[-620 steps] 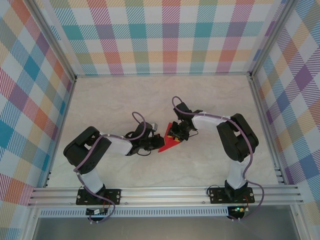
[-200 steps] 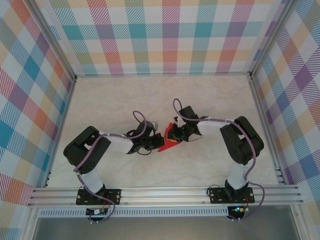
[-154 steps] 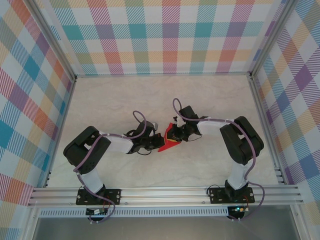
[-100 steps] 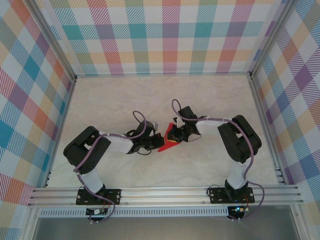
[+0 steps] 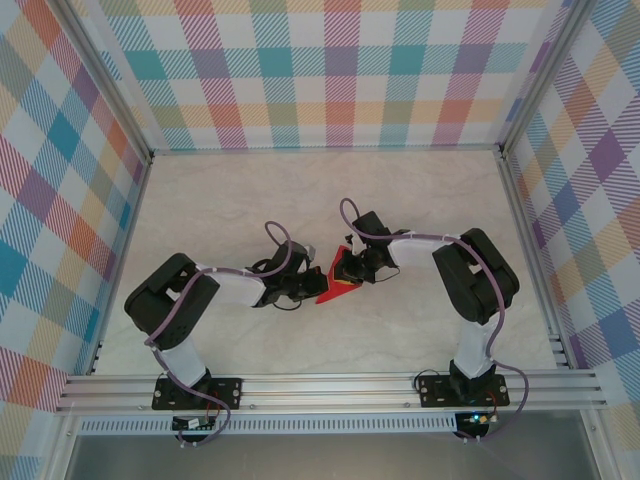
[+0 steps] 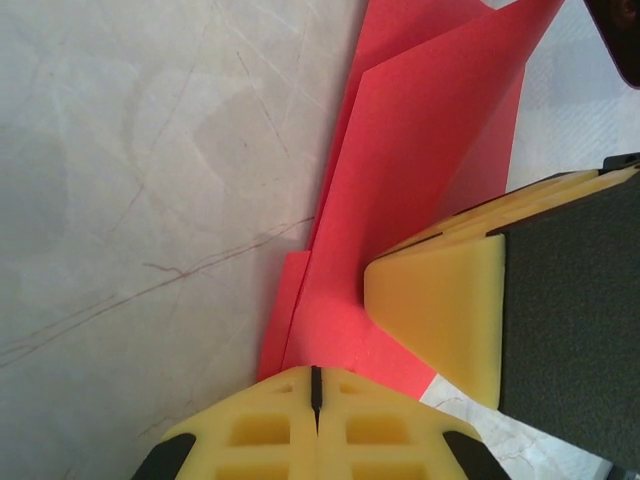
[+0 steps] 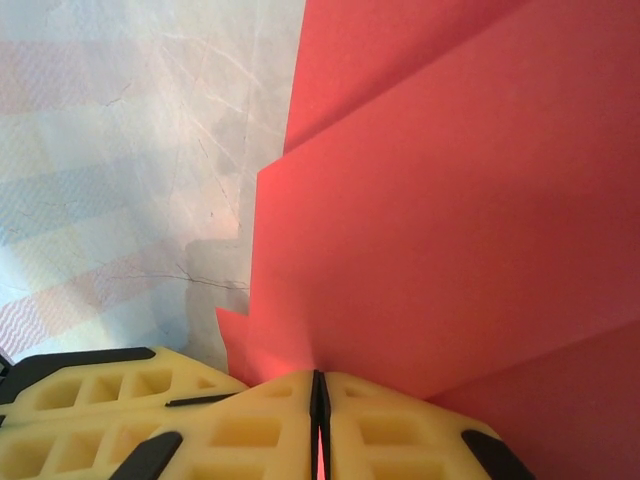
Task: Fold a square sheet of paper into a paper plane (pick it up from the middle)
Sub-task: Fourth fold the wing at the center of the table.
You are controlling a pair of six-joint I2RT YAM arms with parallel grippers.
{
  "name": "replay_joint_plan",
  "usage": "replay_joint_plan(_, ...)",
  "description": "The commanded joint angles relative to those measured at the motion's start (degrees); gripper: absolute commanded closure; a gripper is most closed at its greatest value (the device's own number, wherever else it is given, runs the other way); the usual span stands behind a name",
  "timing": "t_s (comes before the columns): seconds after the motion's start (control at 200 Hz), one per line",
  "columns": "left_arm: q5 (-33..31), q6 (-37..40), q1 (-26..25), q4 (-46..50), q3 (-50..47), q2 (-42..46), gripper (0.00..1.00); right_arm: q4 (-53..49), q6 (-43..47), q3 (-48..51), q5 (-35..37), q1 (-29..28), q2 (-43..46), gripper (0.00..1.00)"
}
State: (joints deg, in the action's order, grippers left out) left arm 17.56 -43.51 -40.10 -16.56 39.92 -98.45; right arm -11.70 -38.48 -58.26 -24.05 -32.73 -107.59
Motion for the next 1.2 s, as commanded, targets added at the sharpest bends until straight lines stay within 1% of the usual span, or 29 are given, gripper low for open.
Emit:
replay_joint_plan(0.0,3.0,-0.1,-0.5,2.7,0.4,3.0,0.96,-3.0,0.5,-0.3,4.0,0.1,-1.9,0.89)
replay_joint_plan(0.16,4.7,-1.3,-0.5,0.2,-0.3,4.7,0.89,-2.9,0.5,-0.1,3.8,0.1,-2.0,0.89)
replay_joint_plan(0.315,5.3,-1.4,-0.6,-0.1,-0.4,4.1,0.86,-3.0,0.2,-0.2,3.9,0.1,-2.4,0.89)
replay_joint_plan(0.545,5.0,-0.9,-1.2,4.5,1.0,2.2,0.83,-3.7,0.0,-0.4,4.4,0.1,-2.9,0.89)
replay_joint_plan(0.82,3.7,-0.1,-1.5,8.3,1.7,1.0,0.83,-4.4,-0.2,-0.8,5.1,0.1,-3.2,0.89)
replay_joint_plan(1.075,2.1,1.2,-1.6,11.9,1.6,1.8,0.86,-4.7,-0.4,-0.8,5.3,0.1,-3.5,0.89)
replay_joint_plan(1.195,2.9,1.5,-1.6,12.3,1.6,1.6,0.87,-4.9,-0.5,-0.9,5.3,0.1,-3.8,0.89)
